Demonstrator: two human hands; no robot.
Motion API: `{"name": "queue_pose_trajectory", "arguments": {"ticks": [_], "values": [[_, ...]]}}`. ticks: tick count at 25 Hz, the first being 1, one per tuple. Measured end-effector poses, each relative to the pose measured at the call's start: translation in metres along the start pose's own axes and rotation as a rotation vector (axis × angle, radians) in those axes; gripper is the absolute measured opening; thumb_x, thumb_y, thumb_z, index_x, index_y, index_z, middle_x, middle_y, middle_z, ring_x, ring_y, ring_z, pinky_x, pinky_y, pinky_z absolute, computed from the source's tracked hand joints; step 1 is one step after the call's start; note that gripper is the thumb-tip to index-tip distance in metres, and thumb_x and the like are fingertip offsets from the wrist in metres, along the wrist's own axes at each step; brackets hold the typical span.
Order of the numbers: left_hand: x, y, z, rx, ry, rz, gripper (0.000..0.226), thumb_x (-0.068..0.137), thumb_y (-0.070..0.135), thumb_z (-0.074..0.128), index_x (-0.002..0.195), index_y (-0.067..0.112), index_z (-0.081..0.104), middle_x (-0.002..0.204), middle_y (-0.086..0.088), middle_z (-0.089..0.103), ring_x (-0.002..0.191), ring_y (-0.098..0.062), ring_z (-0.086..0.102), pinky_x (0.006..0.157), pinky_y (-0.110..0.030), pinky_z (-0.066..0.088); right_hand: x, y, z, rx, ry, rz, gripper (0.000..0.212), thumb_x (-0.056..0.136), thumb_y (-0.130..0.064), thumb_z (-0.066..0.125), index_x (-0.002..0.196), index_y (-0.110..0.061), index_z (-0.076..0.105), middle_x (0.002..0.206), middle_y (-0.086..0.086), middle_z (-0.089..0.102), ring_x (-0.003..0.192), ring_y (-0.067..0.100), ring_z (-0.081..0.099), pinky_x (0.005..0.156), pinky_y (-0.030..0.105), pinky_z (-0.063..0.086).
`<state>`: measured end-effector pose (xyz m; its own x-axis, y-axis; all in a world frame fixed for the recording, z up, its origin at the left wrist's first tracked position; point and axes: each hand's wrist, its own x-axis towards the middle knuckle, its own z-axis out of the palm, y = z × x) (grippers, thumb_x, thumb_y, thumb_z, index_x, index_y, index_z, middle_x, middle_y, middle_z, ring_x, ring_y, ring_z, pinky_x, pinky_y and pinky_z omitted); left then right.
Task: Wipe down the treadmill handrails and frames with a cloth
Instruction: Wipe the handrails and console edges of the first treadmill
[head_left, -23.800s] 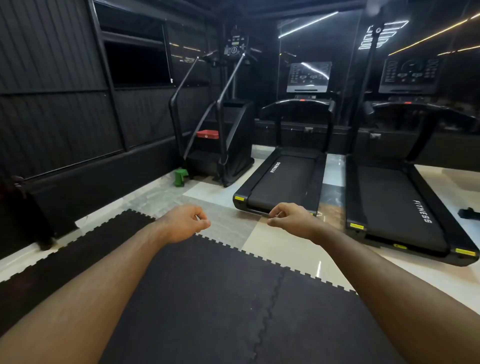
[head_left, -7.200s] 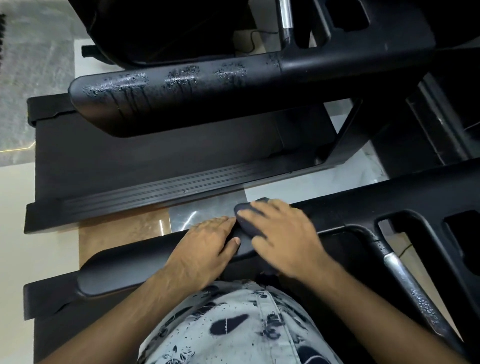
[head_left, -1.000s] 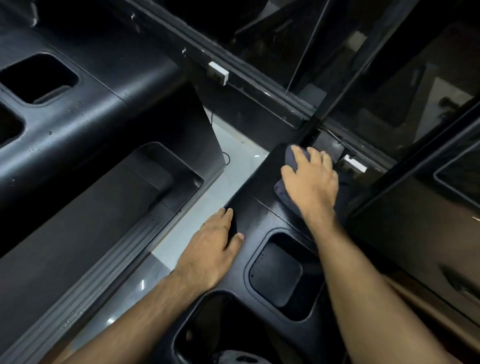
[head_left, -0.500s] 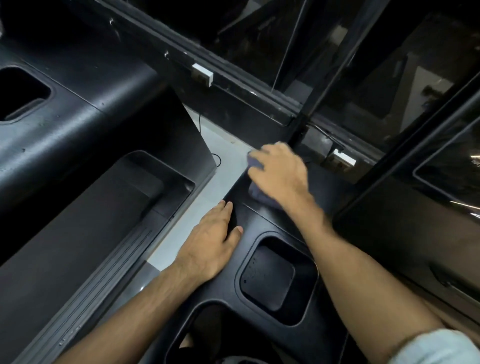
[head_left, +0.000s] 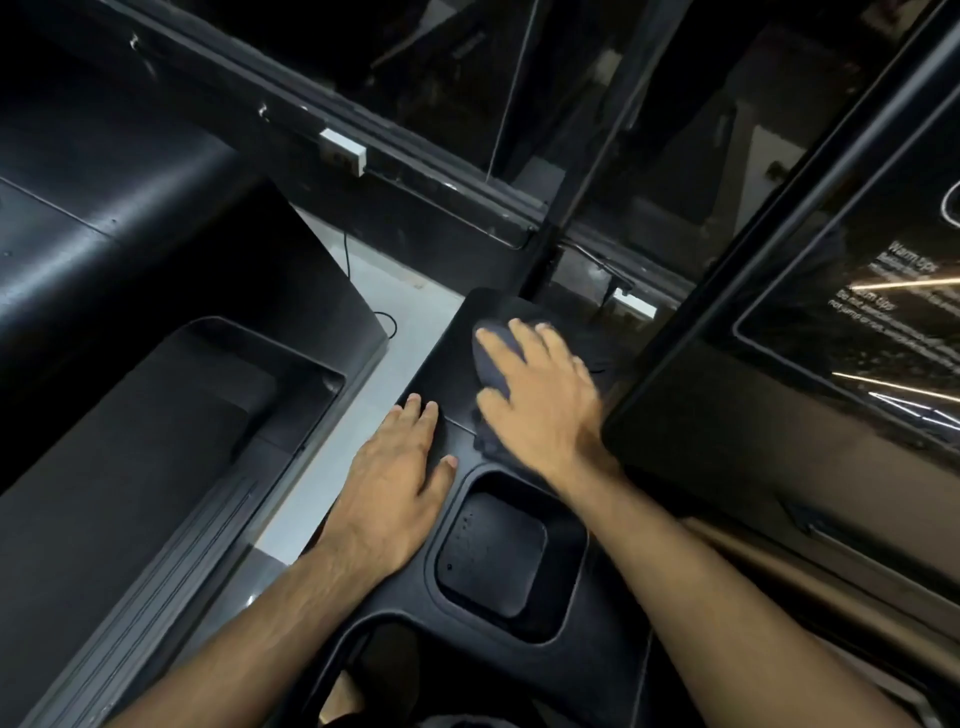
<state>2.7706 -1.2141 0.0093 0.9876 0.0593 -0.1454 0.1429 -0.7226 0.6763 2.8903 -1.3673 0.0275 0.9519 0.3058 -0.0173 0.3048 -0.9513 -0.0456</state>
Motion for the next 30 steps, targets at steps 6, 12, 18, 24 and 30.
{"name": "queue_pose_trajectory", "arguments": {"ticks": [6, 12, 18, 24, 30], "values": [[-0.008, 0.0, -0.002, 0.028, -0.032, 0.038, 0.065, 0.1, 0.04, 0.043, 0.155, 0.021, 0.014, 0.164, 0.001, 0.006, 0.15, -0.011, 0.002, 0.123, -0.032, 0.006, -0.02, 0.001, -0.005, 0.029, -0.061, 0.043, 0.071, 0.087, -0.047, 0.034, 0.156, -0.03, 0.03, 0.163, 0.008, 0.025, 0.149, 0.033, 0.019, 0.12, 0.049, 0.016], [-0.014, 0.001, -0.002, 0.053, -0.067, 0.058, 0.065, 0.1, 0.041, 0.041, 0.156, 0.021, 0.013, 0.164, 0.002, 0.003, 0.151, -0.011, 0.0, 0.123, -0.034, 0.006, -0.059, 0.013, -0.018, 0.19, -0.064, 0.15, 0.077, 0.085, -0.049, 0.029, 0.158, -0.029, 0.022, 0.166, 0.008, 0.014, 0.152, 0.03, 0.011, 0.121, 0.051, 0.02], [-0.027, 0.0, -0.005, 0.06, -0.073, 0.085, 0.066, 0.101, 0.04, 0.042, 0.156, 0.021, 0.012, 0.164, 0.002, 0.002, 0.15, -0.011, -0.001, 0.123, -0.032, 0.004, -0.097, 0.02, -0.04, 0.172, -0.109, 0.377, 0.051, 0.098, -0.036, 0.043, 0.145, -0.019, 0.045, 0.146, 0.013, 0.05, 0.128, 0.034, 0.05, 0.098, 0.035, 0.041], [-0.036, -0.002, -0.002, 0.085, -0.078, 0.099, 0.066, 0.101, 0.042, 0.039, 0.156, 0.021, 0.011, 0.164, 0.002, 0.0, 0.15, -0.011, -0.004, 0.121, -0.031, 0.001, -0.124, 0.017, -0.03, -0.01, -0.107, 0.351, 0.058, 0.09, -0.044, 0.038, 0.143, -0.021, 0.045, 0.141, 0.015, 0.054, 0.126, 0.035, 0.052, 0.1, 0.043, 0.044], [-0.051, -0.006, -0.004, 0.088, -0.089, 0.125, 0.066, 0.102, 0.041, 0.038, 0.156, 0.02, 0.009, 0.164, 0.002, -0.003, 0.149, -0.01, -0.008, 0.119, -0.028, -0.003, -0.117, 0.02, -0.034, 0.006, -0.163, 0.42, 0.06, 0.089, -0.043, 0.034, 0.144, -0.02, 0.043, 0.139, 0.02, 0.052, 0.127, 0.04, 0.05, 0.104, 0.049, 0.043]]}}
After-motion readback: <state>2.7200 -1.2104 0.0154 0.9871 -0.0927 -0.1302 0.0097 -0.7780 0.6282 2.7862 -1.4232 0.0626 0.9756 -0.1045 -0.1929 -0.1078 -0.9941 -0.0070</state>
